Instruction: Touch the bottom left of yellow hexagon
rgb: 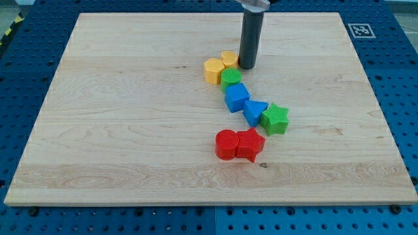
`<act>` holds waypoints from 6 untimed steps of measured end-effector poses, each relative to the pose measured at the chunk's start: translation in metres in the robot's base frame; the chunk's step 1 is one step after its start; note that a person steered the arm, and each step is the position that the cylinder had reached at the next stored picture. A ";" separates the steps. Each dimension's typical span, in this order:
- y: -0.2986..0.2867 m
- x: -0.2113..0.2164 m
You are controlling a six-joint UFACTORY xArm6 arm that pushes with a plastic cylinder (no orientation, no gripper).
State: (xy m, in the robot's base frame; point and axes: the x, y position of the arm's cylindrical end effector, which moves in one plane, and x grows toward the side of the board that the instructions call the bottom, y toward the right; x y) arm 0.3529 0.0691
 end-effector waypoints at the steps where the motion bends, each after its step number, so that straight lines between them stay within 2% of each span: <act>1: 0.003 -0.021; 2: -0.023 -0.045; 3: -0.082 -0.046; 4: -0.133 -0.022; 5: -0.136 0.018; 6: -0.108 0.044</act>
